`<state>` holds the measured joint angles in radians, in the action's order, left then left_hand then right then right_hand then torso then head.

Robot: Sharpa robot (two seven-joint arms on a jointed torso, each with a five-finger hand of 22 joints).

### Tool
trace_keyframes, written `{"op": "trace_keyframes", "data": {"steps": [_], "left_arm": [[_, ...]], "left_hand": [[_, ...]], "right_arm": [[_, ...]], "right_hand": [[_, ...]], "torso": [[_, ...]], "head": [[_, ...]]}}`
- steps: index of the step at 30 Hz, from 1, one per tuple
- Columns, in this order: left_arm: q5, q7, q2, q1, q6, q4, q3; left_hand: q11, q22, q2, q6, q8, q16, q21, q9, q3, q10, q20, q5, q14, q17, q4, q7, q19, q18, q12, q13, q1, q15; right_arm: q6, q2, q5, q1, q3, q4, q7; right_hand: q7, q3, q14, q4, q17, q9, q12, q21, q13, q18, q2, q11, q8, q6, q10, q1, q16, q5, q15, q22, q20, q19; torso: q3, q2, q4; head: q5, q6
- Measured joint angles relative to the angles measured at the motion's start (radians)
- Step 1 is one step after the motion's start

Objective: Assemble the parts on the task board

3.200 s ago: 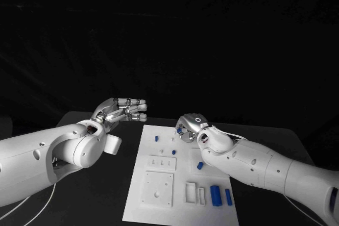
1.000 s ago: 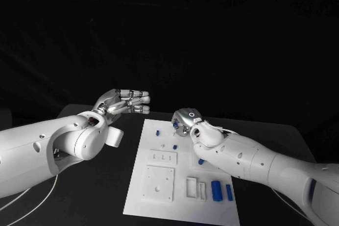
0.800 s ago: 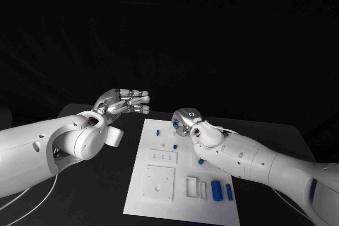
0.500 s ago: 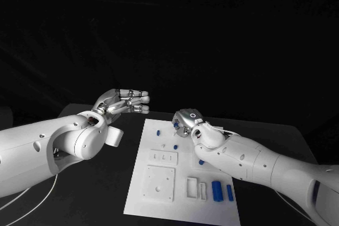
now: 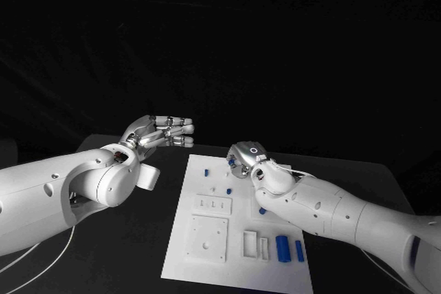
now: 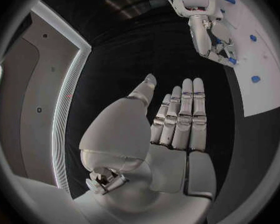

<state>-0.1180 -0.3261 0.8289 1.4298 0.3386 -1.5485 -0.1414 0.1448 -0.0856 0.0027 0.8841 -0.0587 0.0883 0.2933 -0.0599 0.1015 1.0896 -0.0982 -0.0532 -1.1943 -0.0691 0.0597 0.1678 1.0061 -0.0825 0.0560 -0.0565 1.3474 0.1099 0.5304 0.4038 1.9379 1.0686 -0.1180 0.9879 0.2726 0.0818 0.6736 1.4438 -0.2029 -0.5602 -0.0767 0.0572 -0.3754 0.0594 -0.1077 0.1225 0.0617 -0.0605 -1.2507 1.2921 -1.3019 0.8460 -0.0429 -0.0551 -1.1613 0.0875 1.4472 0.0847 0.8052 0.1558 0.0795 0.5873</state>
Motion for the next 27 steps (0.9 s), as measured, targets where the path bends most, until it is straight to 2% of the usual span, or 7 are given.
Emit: {"op": "trace_keyframes", "data": {"steps": [27], "left_arm": [[0.000,0.000,0.003,0.000,-0.001,0.006,0.000]], "left_hand": [[0.000,0.000,0.000,0.000,0.000,0.000,0.000,0.000,0.000,0.000,0.000,0.000,0.000,0.000,0.000,0.000,0.000,0.000,0.000,0.000,0.000,0.000]], "right_arm": [[-0.005,0.014,0.003,-0.009,0.000,0.034,0.010]], "right_hand": [[0.000,0.000,-0.002,0.000,0.000,0.000,0.000,0.012,0.001,0.001,0.000,0.000,0.001,0.000,0.000,0.000,0.000,-0.004,-0.002,-0.013,-0.004,0.003]], "torso": [[0.0028,0.001,0.0020]], "head": [[0.001,0.006]]}}
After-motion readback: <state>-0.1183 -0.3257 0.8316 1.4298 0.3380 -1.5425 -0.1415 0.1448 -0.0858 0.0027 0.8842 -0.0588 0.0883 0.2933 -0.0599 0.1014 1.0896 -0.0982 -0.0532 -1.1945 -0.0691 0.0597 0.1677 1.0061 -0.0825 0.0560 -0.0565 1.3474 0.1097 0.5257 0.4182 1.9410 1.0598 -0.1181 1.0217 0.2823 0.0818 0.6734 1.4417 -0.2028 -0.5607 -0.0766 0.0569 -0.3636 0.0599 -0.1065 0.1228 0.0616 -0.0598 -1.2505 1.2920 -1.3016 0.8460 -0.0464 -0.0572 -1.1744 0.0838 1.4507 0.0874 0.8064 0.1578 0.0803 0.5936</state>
